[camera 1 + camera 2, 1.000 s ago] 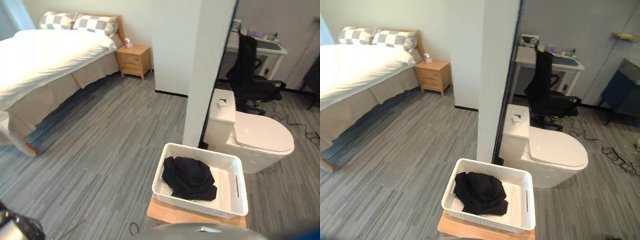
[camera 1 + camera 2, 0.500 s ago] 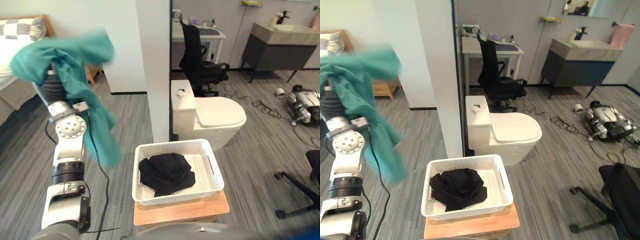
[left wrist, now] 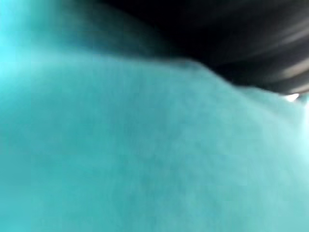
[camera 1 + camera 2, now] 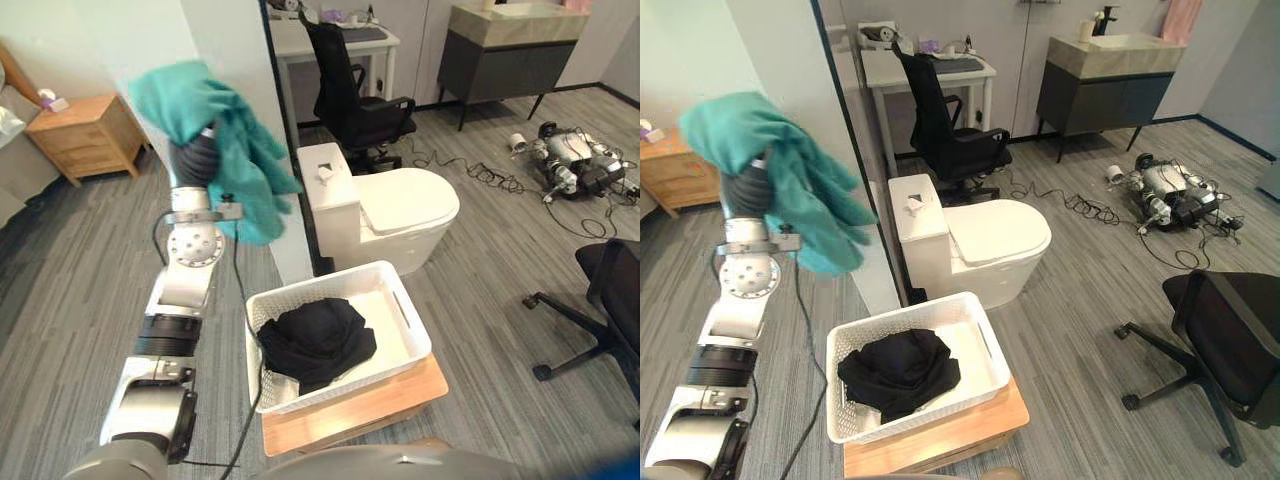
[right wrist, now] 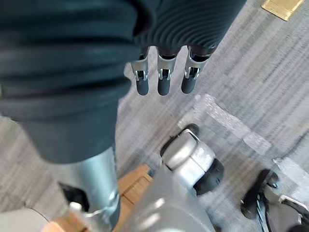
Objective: Tidy the bed and pick cloth on bed and put in laundry
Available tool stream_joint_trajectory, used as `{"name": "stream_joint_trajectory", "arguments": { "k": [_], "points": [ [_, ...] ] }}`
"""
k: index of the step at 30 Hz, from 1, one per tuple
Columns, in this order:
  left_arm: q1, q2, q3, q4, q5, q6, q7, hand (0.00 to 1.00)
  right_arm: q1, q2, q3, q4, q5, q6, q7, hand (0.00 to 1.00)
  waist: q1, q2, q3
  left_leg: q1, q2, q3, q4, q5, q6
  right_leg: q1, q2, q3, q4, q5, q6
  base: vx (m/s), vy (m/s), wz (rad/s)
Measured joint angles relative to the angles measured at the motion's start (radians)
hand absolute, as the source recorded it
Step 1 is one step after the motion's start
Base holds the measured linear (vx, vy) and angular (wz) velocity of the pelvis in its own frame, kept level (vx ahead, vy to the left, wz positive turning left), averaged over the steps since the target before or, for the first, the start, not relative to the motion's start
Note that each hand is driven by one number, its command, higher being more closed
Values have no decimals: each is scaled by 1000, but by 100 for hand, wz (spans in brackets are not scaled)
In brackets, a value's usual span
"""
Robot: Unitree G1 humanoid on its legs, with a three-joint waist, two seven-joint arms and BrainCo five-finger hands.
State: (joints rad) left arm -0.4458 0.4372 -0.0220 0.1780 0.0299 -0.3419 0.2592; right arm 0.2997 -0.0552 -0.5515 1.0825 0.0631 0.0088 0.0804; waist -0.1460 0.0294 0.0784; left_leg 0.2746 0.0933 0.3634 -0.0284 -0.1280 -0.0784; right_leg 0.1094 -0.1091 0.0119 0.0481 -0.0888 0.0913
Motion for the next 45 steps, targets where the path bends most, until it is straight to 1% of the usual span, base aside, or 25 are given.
{"name": "stream_joint_trajectory", "arguments": {
  "k": [3,4,5,8,10,13,16,18,19,20,22,26,28,32,33,34,35,36,37,38,39,41,43,44,45],
  "points": [
    [0,-15,-42,44,-12,4,-73,100,-12,-1,52,-14,17,43,-5,0,-1,1,1,-14,1,13,0,0,0,-15,1,6,-16,17,-2,-70,-49,-14],
    [0,-22,-57,53,-31,9,-102,100,-21,-1,62,-18,23,57,-5,0,-1,2,12,-15,1,17,0,0,0,-17,2,8,-20,25,-2,-80,-52,-11],
    [0,-27,-65,57,-43,13,-112,100,-22,-2,67,-21,23,63,-5,0,-1,2,16,-15,1,19,0,0,0,-16,2,10,-26,28,-1,-89,-50,-13],
    [6,-41,-107,66,-83,47,-169,100,-27,-4,92,-27,23,87,-4,0,-2,3,22,-17,1,38,0,0,0,-21,5,26,-45,41,2,-62,-46,-17],
    [7,-43,-140,85,-75,51,-180,100,-30,-5,93,-30,23,100,-3,0,-6,6,22,-23,1,42,-1,-1,-1,-32,6,29,-48,44,3,-39,-54,-11],
    [15,-71,-173,93,-45,70,-210,100,-31,-6,107,-37,23,119,1,0,-14,5,22,-36,2,47,-1,-1,-1,-40,8,33,-57,55,3,6,-41,-8],
    [40,-80,-236,131,2,106,-235,100,-35,-9,117,-44,23,137,5,0,-20,5,22,-36,3,65,-1,-2,-3,-41,11,42,-70,65,4,5,-45,-15],
    [49,-82,-263,156,3,129,-255,100,-38,-12,124,-44,24,140,4,0,-27,5,22,-36,3,66,0,-3,-5,-41,11,42,-70,65,3,-8,-47,-3],
    [64,-92,-289,176,8,151,-263,100,-39,-15,131,-44,24,144,6,0,-28,6,22,-36,3,67,0,-4,-5,-42,11,42,-70,66,2,-13,-38,-3],
    [68,-96,-294,180,17,153,-263,100,-40,-16,131,-44,24,146,6,0,-28,6,22,-36,3,67,0,-5,-5,-43,11,42,-70,67,2,-27,-58,-2],
    [103,-119,-341,214,96,161,-262,100,-46,-22,132,-43,24,163,12,0,-27,6,21,-43,3,68,3,-8,-4,-49,11,42,-70,68,1,-36,-56,-2],
    [160,-142,-410,278,146,188,-283,100,-52,-29,135,-43,28,177,22,0,-28,7,21,-50,3,70,13,-12,-4,-53,9,44,-69,69,2,-41,-57,-3],
    [195,-156,-438,290,160,219,-294,100,-58,-38,160,-43,31,179,22,0,-28,7,21,-60,3,74,14,-12,-4,-67,9,51,-67,70,2,-52,-62,-6],
    [207,-170,-454,325,200,260,-300,100,-72,-52,192,-44,32,180,22,0,-28,6,21,-97,3,78,28,-12,-4,-101,9,59,-68,82,2,-52,-59,-8],
    [207,-174,-464,342,250,272,-299,100,-74,-59,209,-44,32,181,26,0,-30,7,21,-102,4,78,30,-12,-4,-105,9,59,-70,85,3,-27,-54,-6],
    [207,-174,-474,353,299,272,-293,100,-75,-63,214,-44,32,181,29,0,-30,7,21,-102,4,79,30,-12,-4,-105,10,60,-72,86,3,-23,-61,-2],
    [207,-175,-499,378,418,273,-282,100,-79,-70,221,-44,31,181,34,0,-31,8,20,-101,5,80,30,-12,-4,-103,11,60,-74,86,3,-15,-56,-3],
    [207,-179,-516,407,494,290,-279,100,-87,-75,228,-44,30,180,34,0,-33,8,20,-101,5,81,30,-12,-4,-103,11,60,-76,88,3,-14,-44,-3],
    [207,-179,-521,419,510,303,-278,100,-90,-77,233,-44,30,180,34,0,-34,8,20,-101,5,82,30,-12,-4,-103,11,61,-77,89,2,-17,-43,-5],
    [207,-182,-524,460,551,343,-253,100,-100,-84,247,-43,30,179,34,0,-38,7,21,-101,5,85,30,-12,-4,-103,12,64,-81,93,2,-24,-42,-10],
    [206,-181,-517,497,585,371,-219,0,-108,-88,252,-43,31,178,34,0,-41,8,21,-101,5,91,30,-12,-4,-105,13,69,-85,97,1,-27,-42,-12],
    [206,-173,-497,525,642,396,-164,0,-112,-95,274,-43,32,172,35,0,-43,9,22,-104,4,93,30,-12,-4,-109,12,71,-86,98,1,-33,-45,-6],
    [201,-149,-461,525,699,401,-123,0,-127,-106,292,-43,33,169,35,0,-47,11,25,-118,3,92,30,-10,-3,-121,11,71,-88,101,2,-41,-54,-2],
    [199,-141,-447,526,712,401,-118,0,-127,-107,297,-43,33,169,35,0,-52,12,29,-120,2,92,29,-9,-3,-122,10,71,-90,104,3,-33,-46,-3],
    [192,-133,-428,541,734,411,-98,0,-133,-115,308,-43,34,167,35,0,-54,15,36,-120,2,93,28,-9,-3,-118,10,71,-102,111,2,-20,-43,-3]
  ]
}}
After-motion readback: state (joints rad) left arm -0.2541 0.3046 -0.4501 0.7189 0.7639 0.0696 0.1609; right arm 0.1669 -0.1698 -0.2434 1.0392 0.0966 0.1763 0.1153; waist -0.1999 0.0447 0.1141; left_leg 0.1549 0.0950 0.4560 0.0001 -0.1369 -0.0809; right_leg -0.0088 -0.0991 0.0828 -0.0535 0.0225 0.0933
